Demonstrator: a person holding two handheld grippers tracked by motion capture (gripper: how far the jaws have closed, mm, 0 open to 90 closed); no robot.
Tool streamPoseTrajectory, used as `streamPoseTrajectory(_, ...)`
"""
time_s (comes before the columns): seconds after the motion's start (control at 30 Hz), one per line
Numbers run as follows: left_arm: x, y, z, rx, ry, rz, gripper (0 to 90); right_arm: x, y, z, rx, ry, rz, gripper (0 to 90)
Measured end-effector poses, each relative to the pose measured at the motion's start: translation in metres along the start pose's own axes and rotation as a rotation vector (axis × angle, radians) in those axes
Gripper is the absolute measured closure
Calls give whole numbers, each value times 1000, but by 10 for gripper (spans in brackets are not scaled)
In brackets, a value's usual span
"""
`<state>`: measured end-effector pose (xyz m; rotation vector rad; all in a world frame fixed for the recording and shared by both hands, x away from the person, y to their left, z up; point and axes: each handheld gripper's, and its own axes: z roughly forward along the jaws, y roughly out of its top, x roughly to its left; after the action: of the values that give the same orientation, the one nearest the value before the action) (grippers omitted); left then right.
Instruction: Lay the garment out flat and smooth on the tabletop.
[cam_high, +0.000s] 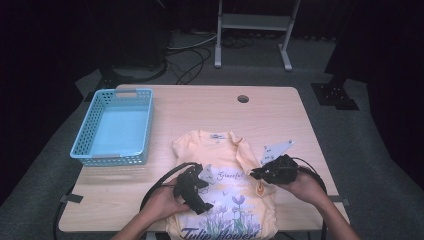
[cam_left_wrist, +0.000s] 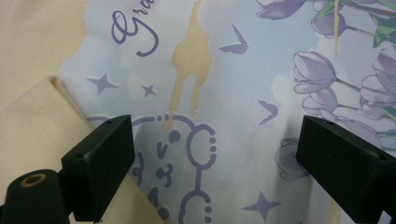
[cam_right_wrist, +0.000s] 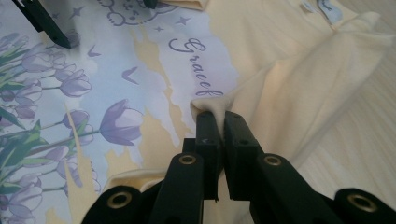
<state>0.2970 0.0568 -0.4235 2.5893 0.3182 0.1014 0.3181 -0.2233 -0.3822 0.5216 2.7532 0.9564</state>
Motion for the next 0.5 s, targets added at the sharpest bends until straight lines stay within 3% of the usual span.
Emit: streamPoseTrajectory(0.5,0,2,0,16,-1,1,108,-14,-25,-25,-11,-48,40,852)
